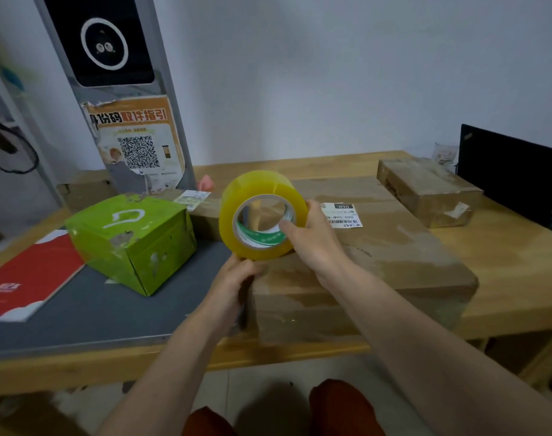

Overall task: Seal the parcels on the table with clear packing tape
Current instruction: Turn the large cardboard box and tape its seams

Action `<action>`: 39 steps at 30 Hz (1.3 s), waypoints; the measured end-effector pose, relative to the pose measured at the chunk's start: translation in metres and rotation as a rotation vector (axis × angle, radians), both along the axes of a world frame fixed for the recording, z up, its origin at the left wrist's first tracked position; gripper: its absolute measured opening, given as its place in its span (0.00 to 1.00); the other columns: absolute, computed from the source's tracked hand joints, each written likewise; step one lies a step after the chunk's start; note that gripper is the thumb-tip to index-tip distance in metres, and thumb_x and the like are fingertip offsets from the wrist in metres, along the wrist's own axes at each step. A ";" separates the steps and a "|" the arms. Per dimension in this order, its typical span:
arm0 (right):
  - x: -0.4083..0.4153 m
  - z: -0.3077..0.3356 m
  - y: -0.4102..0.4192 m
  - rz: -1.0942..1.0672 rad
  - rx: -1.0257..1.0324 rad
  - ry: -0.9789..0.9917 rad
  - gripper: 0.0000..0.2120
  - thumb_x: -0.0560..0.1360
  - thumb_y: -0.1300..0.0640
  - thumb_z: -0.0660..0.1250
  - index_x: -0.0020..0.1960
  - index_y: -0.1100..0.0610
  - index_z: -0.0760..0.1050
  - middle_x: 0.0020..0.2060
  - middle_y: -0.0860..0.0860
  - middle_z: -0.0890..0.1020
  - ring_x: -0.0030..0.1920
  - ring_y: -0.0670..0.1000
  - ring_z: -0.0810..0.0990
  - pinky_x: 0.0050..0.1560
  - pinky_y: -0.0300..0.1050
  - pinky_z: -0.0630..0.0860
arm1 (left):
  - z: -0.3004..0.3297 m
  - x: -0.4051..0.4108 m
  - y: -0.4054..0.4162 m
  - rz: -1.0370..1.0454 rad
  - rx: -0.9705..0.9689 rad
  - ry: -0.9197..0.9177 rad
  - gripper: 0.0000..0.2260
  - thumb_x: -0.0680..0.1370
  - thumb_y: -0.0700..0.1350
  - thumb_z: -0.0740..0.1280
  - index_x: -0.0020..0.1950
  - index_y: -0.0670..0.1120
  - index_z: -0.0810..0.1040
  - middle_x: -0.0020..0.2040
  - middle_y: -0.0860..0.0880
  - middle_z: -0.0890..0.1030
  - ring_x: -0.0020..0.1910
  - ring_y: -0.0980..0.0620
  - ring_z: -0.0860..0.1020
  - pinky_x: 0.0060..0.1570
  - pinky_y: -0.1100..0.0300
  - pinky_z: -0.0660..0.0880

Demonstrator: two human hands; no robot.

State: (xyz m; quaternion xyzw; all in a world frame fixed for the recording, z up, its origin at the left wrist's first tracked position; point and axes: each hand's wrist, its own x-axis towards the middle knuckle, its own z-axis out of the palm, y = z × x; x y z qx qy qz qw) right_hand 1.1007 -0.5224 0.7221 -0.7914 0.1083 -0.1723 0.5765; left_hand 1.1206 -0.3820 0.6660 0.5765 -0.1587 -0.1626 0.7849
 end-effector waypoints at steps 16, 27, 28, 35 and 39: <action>-0.003 0.005 -0.042 -0.028 -0.039 0.009 0.12 0.76 0.63 0.66 0.58 0.57 0.75 0.48 0.55 0.82 0.50 0.55 0.81 0.56 0.58 0.78 | 0.015 0.031 0.006 -0.091 0.505 -0.292 0.42 0.64 0.50 0.78 0.75 0.53 0.63 0.64 0.63 0.73 0.65 0.64 0.72 0.56 0.71 0.71; -0.031 0.006 -0.105 -0.108 0.032 -0.022 0.15 0.74 0.62 0.71 0.60 0.57 0.75 0.49 0.53 0.83 0.50 0.53 0.83 0.47 0.48 0.80 | 0.041 0.031 0.007 -0.140 0.833 -0.415 0.48 0.64 0.60 0.79 0.77 0.51 0.60 0.72 0.61 0.69 0.73 0.58 0.65 0.57 0.72 0.67; -0.031 0.003 -0.105 -0.092 0.066 -0.011 0.15 0.73 0.61 0.73 0.59 0.56 0.77 0.50 0.54 0.84 0.50 0.54 0.84 0.49 0.52 0.81 | 0.047 0.032 0.003 -0.104 0.944 -0.481 0.51 0.60 0.66 0.79 0.77 0.51 0.62 0.72 0.60 0.70 0.73 0.56 0.66 0.64 0.65 0.68; -0.031 0.001 -0.103 -0.057 0.030 0.015 0.12 0.72 0.63 0.73 0.48 0.47 0.78 0.49 0.50 0.84 0.52 0.52 0.83 0.55 0.52 0.79 | 0.043 0.016 -0.048 -0.020 0.926 -0.672 0.56 0.57 0.69 0.78 0.79 0.55 0.57 0.71 0.57 0.71 0.71 0.54 0.68 0.70 0.54 0.68; -0.027 0.000 -0.104 -0.081 -0.019 -0.008 0.11 0.73 0.63 0.70 0.52 0.52 0.78 0.48 0.53 0.84 0.50 0.56 0.83 0.54 0.59 0.80 | 0.037 0.023 -0.046 -0.024 0.944 -0.623 0.66 0.49 0.78 0.71 0.81 0.54 0.53 0.72 0.59 0.71 0.73 0.55 0.66 0.72 0.48 0.66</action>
